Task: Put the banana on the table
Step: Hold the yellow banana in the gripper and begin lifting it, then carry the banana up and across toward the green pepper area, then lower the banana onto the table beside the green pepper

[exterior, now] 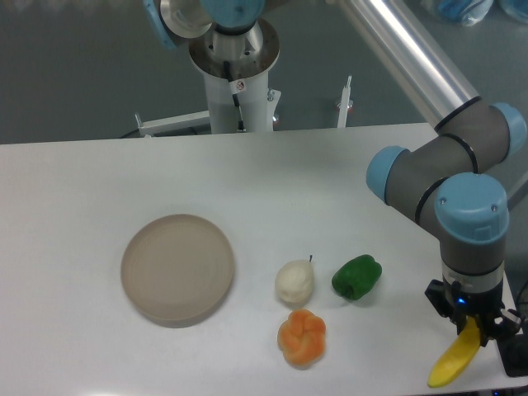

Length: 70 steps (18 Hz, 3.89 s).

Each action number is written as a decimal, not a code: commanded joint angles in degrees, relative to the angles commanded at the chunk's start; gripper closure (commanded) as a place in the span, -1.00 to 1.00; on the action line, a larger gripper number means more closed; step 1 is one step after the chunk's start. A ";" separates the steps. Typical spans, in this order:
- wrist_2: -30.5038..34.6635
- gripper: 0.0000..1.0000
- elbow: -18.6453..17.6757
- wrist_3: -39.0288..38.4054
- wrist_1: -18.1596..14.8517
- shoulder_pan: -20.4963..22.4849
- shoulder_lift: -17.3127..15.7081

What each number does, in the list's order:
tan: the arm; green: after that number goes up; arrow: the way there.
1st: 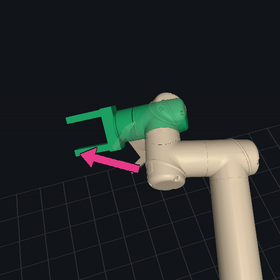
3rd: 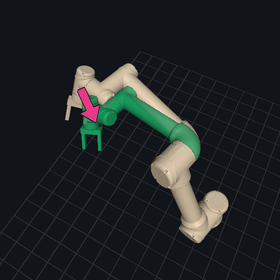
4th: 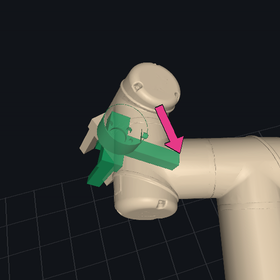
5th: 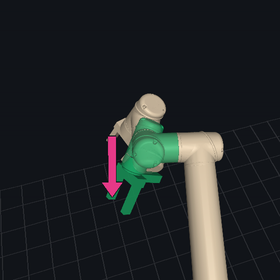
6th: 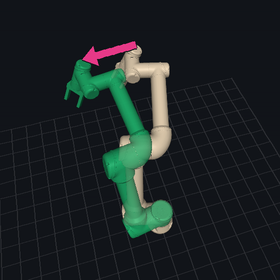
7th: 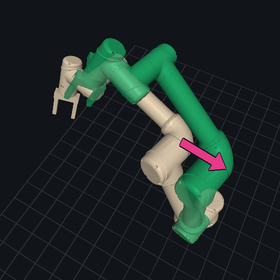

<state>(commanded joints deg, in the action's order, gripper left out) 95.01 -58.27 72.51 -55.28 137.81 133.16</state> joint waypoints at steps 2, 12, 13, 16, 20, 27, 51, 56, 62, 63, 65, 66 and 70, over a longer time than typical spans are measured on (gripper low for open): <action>-0.09 0.42 -0.35 0.18 -0.26 0.26 -0.35; -1.58 0.42 -15.37 11.95 -0.26 5.36 -10.89; -1.93 0.42 -17.04 12.30 -0.26 5.45 -12.12; -2.46 0.43 -23.88 15.02 -0.18 6.76 -15.90; -5.71 0.43 -33.03 23.70 -0.09 9.58 -19.77; -7.21 0.45 -45.26 33.49 1.05 11.42 -24.08; -8.09 0.50 -53.97 16.52 8.09 7.30 -23.91; -6.07 0.50 -53.70 16.96 8.17 6.60 -23.12; -6.06 0.50 -53.44 16.61 8.17 6.24 -22.68; -6.06 0.50 -53.44 16.53 8.17 6.24 -22.59; -6.06 0.50 -53.44 16.61 8.52 6.24 -22.24; -6.06 0.50 -53.35 16.61 8.53 6.24 -22.15; -6.06 0.49 -53.26 16.52 8.53 6.24 -21.89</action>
<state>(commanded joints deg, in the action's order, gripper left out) 88.95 -111.53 89.03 -46.76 144.05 111.27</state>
